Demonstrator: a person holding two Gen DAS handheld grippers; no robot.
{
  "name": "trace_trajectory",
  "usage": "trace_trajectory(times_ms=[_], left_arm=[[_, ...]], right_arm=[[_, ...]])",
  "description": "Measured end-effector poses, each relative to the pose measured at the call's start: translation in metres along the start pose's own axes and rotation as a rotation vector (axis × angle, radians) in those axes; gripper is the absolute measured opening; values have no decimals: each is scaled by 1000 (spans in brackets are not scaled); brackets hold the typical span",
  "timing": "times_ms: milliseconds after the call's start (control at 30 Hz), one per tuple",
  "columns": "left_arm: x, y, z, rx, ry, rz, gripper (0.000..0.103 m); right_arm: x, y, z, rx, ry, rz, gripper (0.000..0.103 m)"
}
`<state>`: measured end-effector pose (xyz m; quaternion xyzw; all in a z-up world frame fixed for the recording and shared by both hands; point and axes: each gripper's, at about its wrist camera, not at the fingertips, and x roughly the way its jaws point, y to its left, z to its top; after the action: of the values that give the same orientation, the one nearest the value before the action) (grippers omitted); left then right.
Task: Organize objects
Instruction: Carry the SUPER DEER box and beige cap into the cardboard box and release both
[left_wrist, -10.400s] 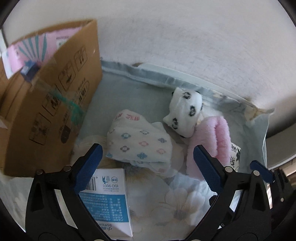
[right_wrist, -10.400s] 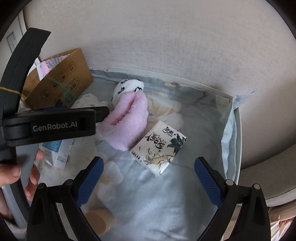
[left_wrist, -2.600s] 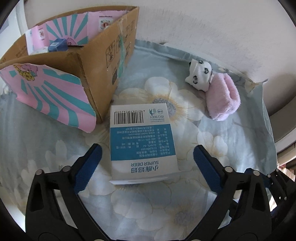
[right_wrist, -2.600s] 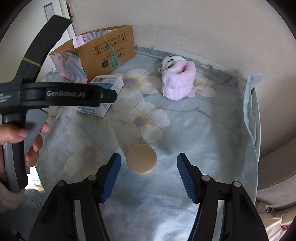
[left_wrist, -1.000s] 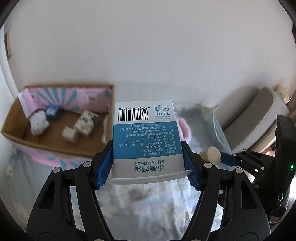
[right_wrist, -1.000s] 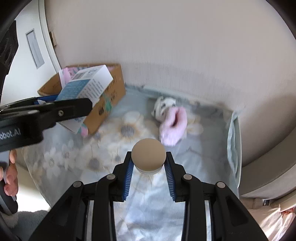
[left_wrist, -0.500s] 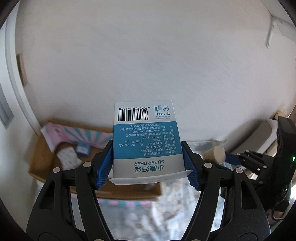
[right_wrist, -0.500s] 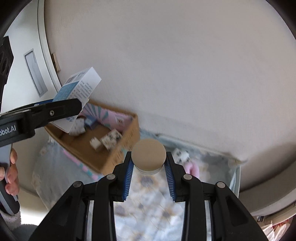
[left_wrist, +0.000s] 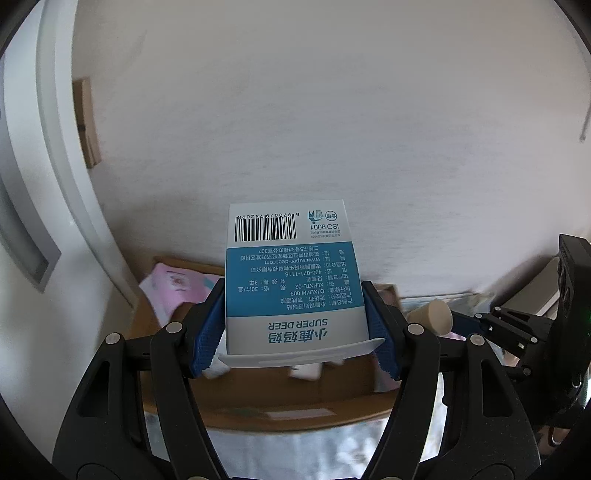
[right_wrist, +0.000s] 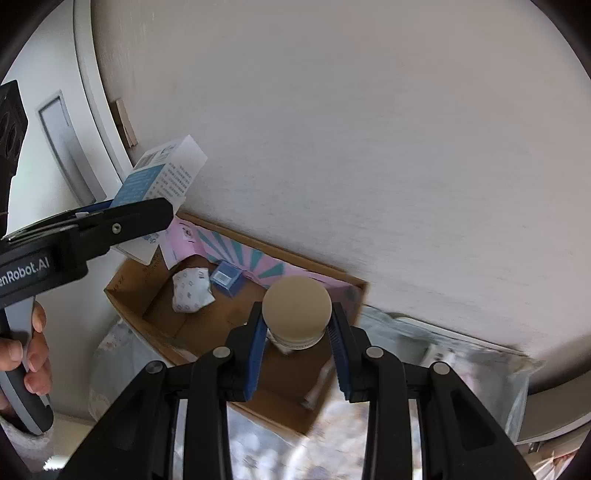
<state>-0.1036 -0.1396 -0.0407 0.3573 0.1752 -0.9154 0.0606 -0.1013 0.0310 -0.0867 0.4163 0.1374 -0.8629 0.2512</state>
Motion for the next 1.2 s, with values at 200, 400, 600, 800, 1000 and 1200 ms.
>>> trace_trajectory(times_ms=[200,400,600,800,1000,1200], left_arm=[[24,35,-3,-2,43,30,66],[45,62,-13,-21,98,40,66],[54,69,-20,-5,139,50,66],[58,66,-25,10,171,38,66],[63,59,-25,35,195,31,67],[65,51,-21,47,197,47,103]], right_arm=[[33,28,6,7,45,12,31],[57,36,3,55,99,4,31],[67,34,-5,79,131,-8,31],[70,37,-9,68,144,-19,31],[70,39,-10,59,163,-25,31],[75,45,-10,9,200,-54,72]])
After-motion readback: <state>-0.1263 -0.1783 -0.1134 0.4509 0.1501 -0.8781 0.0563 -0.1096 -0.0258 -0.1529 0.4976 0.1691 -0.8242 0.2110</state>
